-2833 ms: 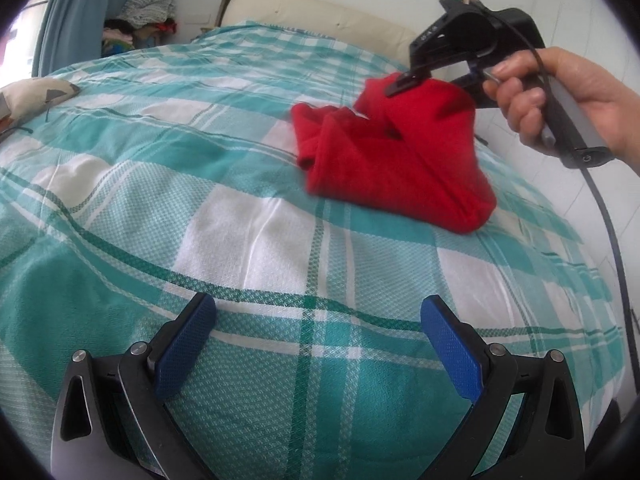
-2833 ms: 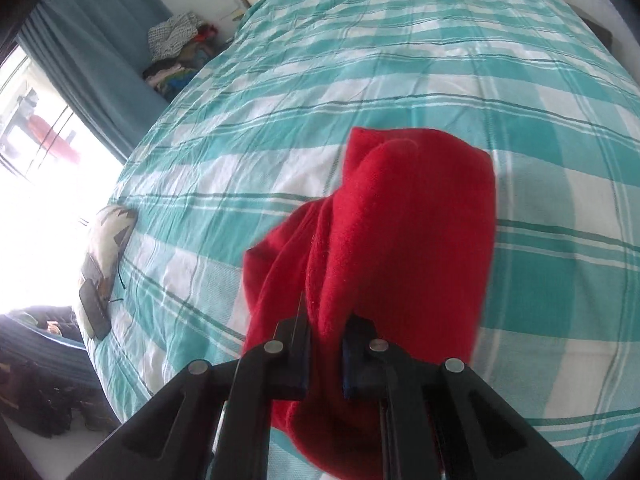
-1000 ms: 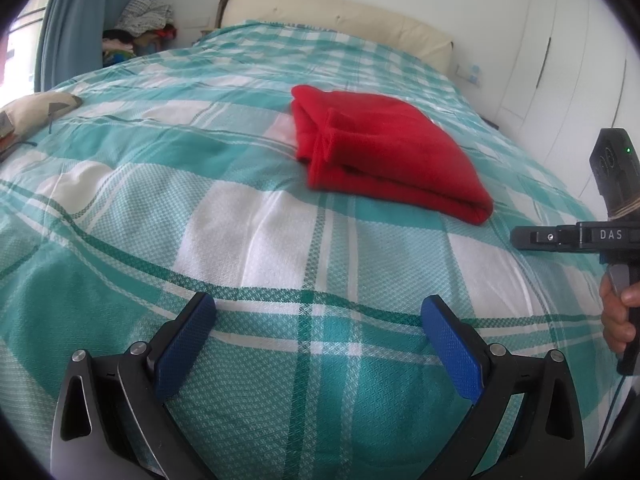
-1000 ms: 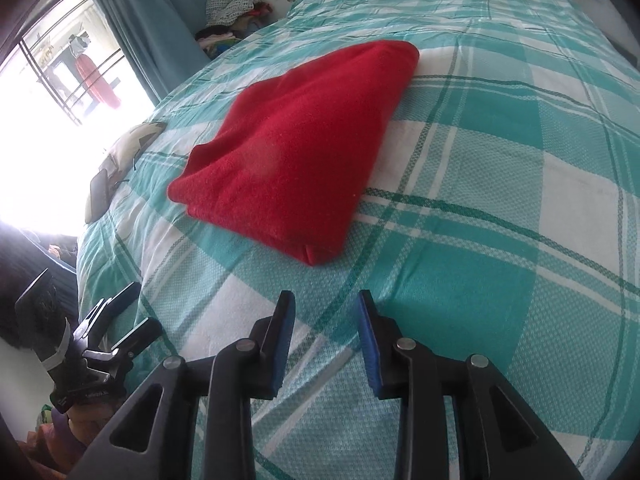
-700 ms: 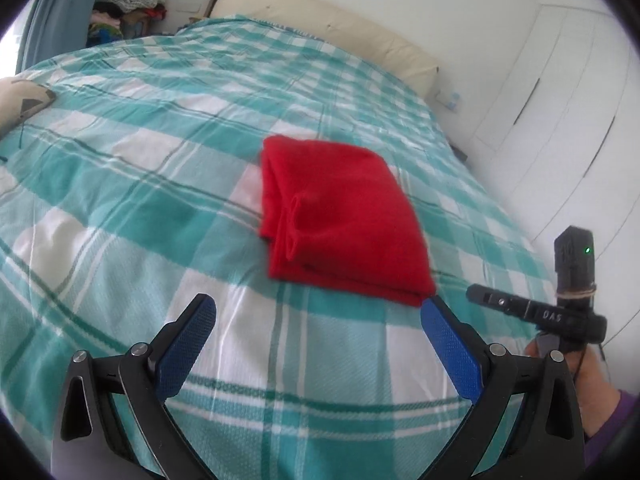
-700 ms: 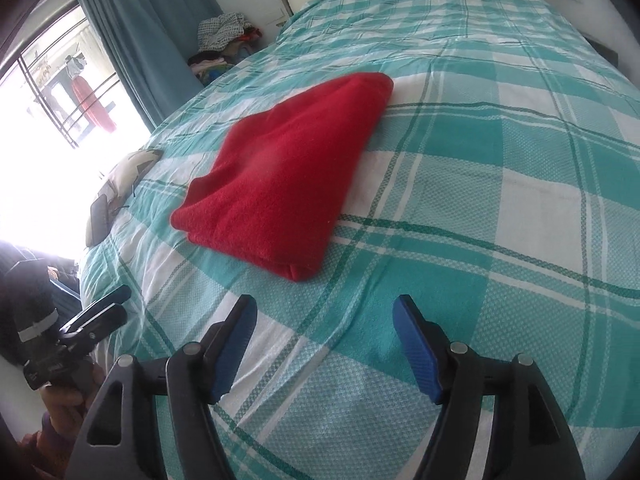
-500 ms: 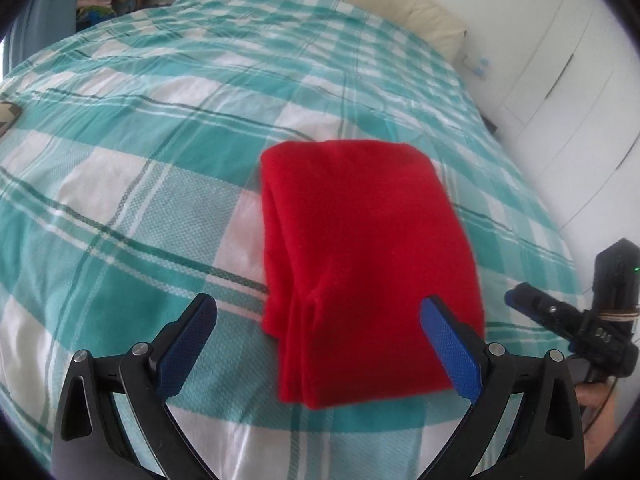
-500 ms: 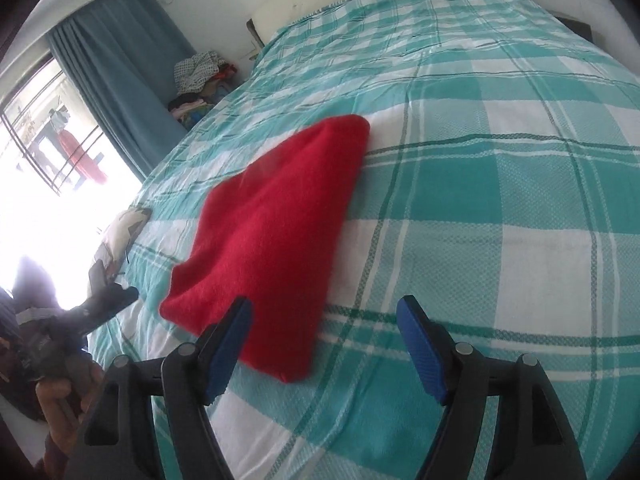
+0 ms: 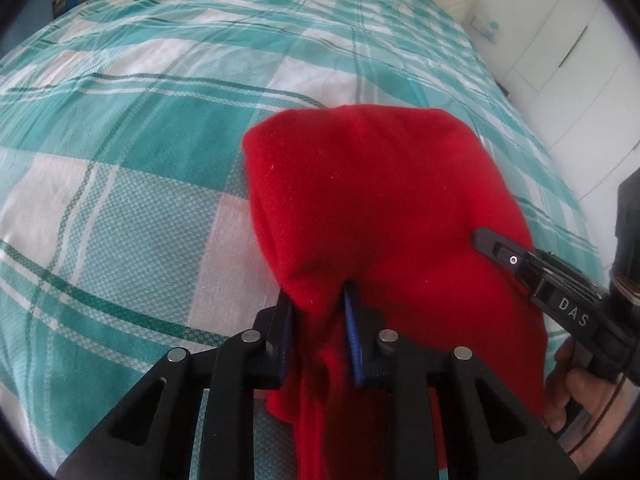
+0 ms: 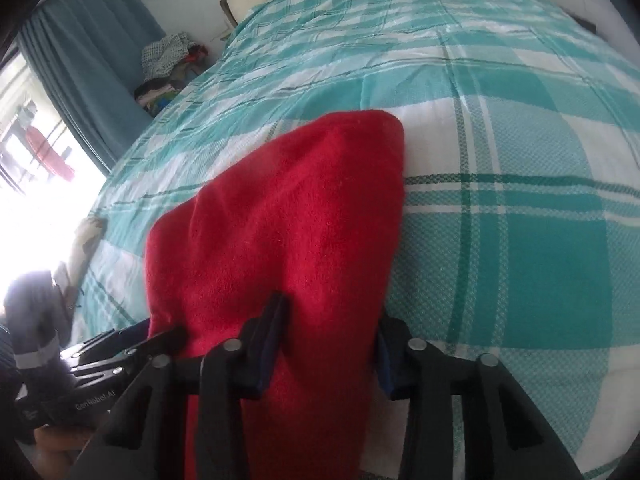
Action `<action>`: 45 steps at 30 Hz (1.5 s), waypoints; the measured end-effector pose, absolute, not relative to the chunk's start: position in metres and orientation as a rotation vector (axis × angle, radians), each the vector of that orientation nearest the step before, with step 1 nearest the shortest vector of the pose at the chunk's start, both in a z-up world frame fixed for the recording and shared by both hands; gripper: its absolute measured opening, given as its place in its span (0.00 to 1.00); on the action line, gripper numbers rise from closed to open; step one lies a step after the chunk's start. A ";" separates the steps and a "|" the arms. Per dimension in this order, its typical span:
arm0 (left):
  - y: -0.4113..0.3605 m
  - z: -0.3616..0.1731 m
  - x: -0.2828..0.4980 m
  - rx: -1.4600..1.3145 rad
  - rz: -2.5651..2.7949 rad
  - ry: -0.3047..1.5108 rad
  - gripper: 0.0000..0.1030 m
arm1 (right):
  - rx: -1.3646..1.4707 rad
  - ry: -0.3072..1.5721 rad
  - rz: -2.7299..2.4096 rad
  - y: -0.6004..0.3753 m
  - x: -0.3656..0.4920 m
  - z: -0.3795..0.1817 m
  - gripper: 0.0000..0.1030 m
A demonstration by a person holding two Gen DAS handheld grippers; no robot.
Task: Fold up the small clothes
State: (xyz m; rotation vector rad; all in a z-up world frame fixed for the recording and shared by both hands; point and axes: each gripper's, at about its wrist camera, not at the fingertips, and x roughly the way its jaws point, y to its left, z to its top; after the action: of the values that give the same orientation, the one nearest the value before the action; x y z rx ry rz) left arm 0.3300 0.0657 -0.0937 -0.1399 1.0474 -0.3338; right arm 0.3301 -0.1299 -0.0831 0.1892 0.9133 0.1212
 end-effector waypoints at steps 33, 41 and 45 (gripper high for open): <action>0.023 0.014 0.175 0.126 -0.180 0.660 0.99 | 0.100 0.702 -0.002 -0.224 0.147 0.010 0.91; 0.029 0.010 0.157 0.043 -0.207 0.747 1.00 | 0.081 0.772 0.098 -0.192 0.121 0.003 0.94; 0.039 -0.001 0.164 -0.013 -0.198 0.794 1.00 | 0.088 0.789 0.122 -0.181 0.120 -0.004 0.94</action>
State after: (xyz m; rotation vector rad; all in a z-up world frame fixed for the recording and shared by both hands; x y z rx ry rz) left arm 0.1636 0.0387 -0.0007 -0.0132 0.7937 -0.1978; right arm 0.1201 -0.1806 -0.0044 0.0883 0.7886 0.1225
